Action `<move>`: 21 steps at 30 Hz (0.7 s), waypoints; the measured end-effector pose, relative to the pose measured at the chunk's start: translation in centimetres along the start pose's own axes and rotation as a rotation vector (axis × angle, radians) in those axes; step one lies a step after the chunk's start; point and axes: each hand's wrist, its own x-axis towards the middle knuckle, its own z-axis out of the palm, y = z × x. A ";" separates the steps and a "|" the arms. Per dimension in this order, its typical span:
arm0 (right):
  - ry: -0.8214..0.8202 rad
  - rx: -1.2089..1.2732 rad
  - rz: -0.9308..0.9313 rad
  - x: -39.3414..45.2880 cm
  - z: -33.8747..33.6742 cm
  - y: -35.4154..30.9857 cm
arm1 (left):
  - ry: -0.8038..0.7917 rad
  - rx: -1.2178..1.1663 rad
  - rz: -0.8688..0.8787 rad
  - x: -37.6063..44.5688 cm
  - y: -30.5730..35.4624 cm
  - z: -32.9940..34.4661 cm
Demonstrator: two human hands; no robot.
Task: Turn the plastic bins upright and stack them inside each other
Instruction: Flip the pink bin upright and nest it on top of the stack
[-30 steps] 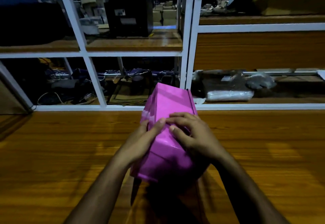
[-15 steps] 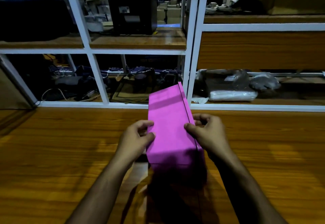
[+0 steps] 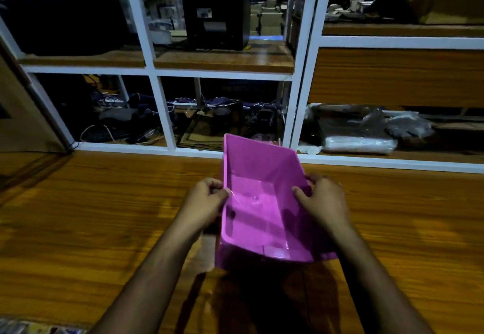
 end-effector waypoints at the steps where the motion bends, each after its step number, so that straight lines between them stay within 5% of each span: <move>1: -0.038 -0.039 0.047 0.2 0.3 0.9 | 0.004 -0.031 -0.027 0.1 -0.7 -0.2; 6: -0.253 0.308 0.183 -0.1 2.1 3.2 | 0.003 -0.104 -0.126 0.3 -3.0 -0.4; 13: -0.268 0.735 0.265 -0.4 2.7 3.8 | -0.029 -0.244 -0.209 0.6 -3.1 -1.0; 21: -0.308 1.058 0.427 -4.7 -0.7 6.7 | -0.249 -0.371 -0.227 1.0 -2.6 0.1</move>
